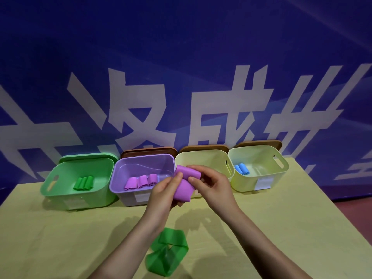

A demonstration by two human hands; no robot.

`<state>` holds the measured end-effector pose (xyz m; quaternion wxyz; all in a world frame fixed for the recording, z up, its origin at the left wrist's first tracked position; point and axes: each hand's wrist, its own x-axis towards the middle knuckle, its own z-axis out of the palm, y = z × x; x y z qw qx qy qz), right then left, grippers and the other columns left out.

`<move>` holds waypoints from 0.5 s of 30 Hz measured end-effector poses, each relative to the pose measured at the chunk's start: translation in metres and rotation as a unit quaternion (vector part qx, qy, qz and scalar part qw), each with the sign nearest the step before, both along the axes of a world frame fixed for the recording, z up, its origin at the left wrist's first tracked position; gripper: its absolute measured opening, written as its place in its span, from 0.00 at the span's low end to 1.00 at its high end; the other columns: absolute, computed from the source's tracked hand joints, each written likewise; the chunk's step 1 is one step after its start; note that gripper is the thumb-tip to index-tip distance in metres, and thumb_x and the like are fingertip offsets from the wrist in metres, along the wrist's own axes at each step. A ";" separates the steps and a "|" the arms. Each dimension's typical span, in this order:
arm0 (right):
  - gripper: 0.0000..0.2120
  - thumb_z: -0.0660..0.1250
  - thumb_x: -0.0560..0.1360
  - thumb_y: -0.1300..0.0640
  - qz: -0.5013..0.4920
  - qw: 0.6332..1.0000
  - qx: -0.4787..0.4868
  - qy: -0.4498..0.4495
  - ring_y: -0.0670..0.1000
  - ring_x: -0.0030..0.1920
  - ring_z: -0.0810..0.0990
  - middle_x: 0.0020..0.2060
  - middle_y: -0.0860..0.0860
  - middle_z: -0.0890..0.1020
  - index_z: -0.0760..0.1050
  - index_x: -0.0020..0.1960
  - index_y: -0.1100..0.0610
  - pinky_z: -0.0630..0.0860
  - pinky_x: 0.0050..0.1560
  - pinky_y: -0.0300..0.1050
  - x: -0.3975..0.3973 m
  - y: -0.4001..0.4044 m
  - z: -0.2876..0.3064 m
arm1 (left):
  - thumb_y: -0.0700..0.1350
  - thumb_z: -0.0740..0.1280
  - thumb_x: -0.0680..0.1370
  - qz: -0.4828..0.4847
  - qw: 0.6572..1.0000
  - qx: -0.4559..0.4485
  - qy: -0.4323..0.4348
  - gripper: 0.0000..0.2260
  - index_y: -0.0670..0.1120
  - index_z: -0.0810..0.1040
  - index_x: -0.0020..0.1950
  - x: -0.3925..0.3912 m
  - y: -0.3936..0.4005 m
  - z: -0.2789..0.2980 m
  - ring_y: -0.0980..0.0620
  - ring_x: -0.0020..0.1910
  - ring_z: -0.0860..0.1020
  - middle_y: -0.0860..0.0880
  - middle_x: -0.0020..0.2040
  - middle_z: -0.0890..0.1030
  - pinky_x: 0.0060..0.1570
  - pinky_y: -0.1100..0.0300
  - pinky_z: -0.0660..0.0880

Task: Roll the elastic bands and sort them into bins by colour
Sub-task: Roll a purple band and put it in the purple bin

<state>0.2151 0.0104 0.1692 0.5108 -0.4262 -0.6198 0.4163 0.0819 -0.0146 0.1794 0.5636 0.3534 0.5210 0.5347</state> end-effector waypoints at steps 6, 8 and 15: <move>0.15 0.67 0.73 0.58 -0.026 0.979 0.126 -0.157 0.46 0.43 0.76 0.43 0.46 0.79 0.79 0.59 0.50 0.71 0.44 0.33 0.004 0.003 0.001 | 0.53 0.65 0.76 -0.009 0.999 -0.003 -0.047 0.16 0.41 0.81 0.49 -0.002 0.007 0.002 0.51 0.31 0.71 0.42 0.35 0.75 0.31 0.59 0.69; 0.16 0.67 0.73 0.60 -0.013 0.978 0.132 -0.161 0.46 0.45 0.77 0.45 0.48 0.79 0.79 0.60 0.51 0.73 0.46 0.35 0.005 0.004 -0.001 | 0.54 0.64 0.78 -0.007 0.999 -0.013 -0.049 0.17 0.41 0.81 0.52 -0.002 0.009 0.001 0.51 0.34 0.74 0.40 0.40 0.79 0.32 0.59 0.71; 0.20 0.60 0.72 0.62 0.030 0.982 0.099 -0.156 0.47 0.53 0.77 0.51 0.48 0.77 0.78 0.62 0.51 0.75 0.51 0.40 0.007 0.002 -0.007 | 0.50 0.64 0.79 0.013 1.000 -0.023 -0.015 0.12 0.42 0.80 0.51 -0.001 0.012 -0.004 0.50 0.34 0.73 0.42 0.39 0.77 0.34 0.58 0.72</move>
